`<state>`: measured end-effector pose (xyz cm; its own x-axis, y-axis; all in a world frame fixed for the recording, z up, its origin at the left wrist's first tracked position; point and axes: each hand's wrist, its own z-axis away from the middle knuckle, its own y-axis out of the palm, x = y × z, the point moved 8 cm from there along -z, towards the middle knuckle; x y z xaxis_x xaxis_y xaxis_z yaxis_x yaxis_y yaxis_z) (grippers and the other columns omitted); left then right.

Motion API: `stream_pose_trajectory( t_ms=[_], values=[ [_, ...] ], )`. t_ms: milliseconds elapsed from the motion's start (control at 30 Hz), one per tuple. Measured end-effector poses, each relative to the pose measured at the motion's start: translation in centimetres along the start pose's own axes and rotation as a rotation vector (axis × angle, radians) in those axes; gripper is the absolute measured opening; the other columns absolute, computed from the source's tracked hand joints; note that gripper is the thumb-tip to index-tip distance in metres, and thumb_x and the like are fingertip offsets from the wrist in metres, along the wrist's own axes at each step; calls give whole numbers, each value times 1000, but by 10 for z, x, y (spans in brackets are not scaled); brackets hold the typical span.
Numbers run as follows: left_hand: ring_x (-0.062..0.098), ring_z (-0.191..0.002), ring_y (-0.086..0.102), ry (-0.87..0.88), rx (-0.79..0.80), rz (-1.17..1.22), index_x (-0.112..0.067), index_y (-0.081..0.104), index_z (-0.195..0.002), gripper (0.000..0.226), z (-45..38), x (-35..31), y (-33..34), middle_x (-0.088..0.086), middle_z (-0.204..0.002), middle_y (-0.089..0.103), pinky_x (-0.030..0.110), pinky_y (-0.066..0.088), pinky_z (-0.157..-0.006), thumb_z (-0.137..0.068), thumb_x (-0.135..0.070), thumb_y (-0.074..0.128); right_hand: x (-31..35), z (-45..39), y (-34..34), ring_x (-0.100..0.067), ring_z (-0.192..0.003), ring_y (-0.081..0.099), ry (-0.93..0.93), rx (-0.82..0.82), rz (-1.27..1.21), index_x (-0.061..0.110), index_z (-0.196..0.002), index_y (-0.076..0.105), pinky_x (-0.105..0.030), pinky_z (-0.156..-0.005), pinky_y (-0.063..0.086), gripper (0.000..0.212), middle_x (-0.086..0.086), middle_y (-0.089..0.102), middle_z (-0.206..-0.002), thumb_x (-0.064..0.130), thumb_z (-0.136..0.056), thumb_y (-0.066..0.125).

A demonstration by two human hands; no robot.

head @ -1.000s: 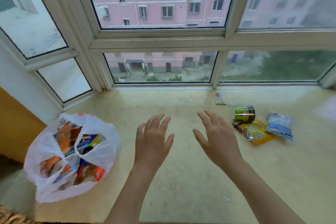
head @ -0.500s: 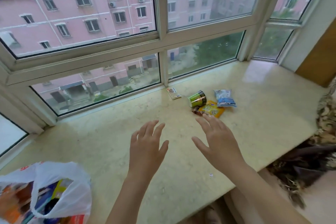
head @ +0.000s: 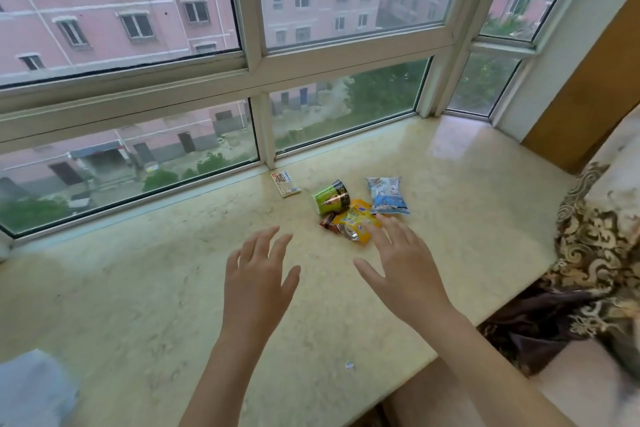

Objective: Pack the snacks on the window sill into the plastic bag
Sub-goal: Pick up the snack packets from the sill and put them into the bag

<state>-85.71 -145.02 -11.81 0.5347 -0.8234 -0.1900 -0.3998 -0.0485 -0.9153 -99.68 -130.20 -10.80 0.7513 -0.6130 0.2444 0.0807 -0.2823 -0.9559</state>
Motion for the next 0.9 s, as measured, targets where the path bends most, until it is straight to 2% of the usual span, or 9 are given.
stream_pose_trajectory(
  t_ms=[100, 267, 500, 567, 667, 900],
  values=[
    [25, -118, 56, -9, 30, -2, -20, 63, -121, 52, -28, -29, 28, 0, -128, 60, 45, 48, -90, -73, -34, 79, -39, -30, -3, -28, -129, 45, -22, -34, -5, 21, -133, 52, -45, -101, 40, 62, -5, 49, -140, 54, -84, 36],
    [25, -118, 57, -61, 103, 8, -20, 64, -120, 54, -63, -62, 79, 0, -127, 61, 44, 48, -89, -70, -33, 80, -99, -72, 16, -27, -128, 48, -37, 18, -14, 20, -131, 54, -45, -100, 43, 60, -6, 52, -137, 53, -84, 37],
    [22, -115, 59, -81, 256, 41, -21, 62, -122, 61, -95, -72, 174, -3, -125, 62, 40, 51, -86, -66, -37, 82, -165, -122, 81, -29, -124, 51, -24, 141, 47, 19, -130, 56, -46, -96, 46, 55, -8, 54, -135, 47, -83, 51],
    [22, -116, 58, -98, 317, 69, -21, 61, -124, 63, -109, -69, 211, -2, -126, 61, 39, 50, -87, -67, -38, 81, -179, -138, 108, -30, -122, 52, -19, 160, 67, 18, -128, 58, -47, -95, 46, 53, -10, 55, -133, 43, -82, 61],
    [20, -127, 49, -117, 391, 111, -22, 51, -136, 63, -130, -62, 268, -3, -138, 52, 38, 42, -97, -78, -39, 71, -199, -163, 153, -32, -124, 51, 7, 199, 75, 17, -129, 57, -48, -96, 45, 58, -11, 54, -135, 38, -78, 73],
    [15, -142, 23, -108, 436, 149, -27, 24, -151, 67, -180, -38, 372, -6, -157, 24, 32, 21, -110, -92, -41, 53, -228, -202, 257, -29, -135, 39, 37, 295, 79, 19, -138, 47, -47, -105, 37, 60, -10, 42, -146, 41, -85, 63]
  ],
)
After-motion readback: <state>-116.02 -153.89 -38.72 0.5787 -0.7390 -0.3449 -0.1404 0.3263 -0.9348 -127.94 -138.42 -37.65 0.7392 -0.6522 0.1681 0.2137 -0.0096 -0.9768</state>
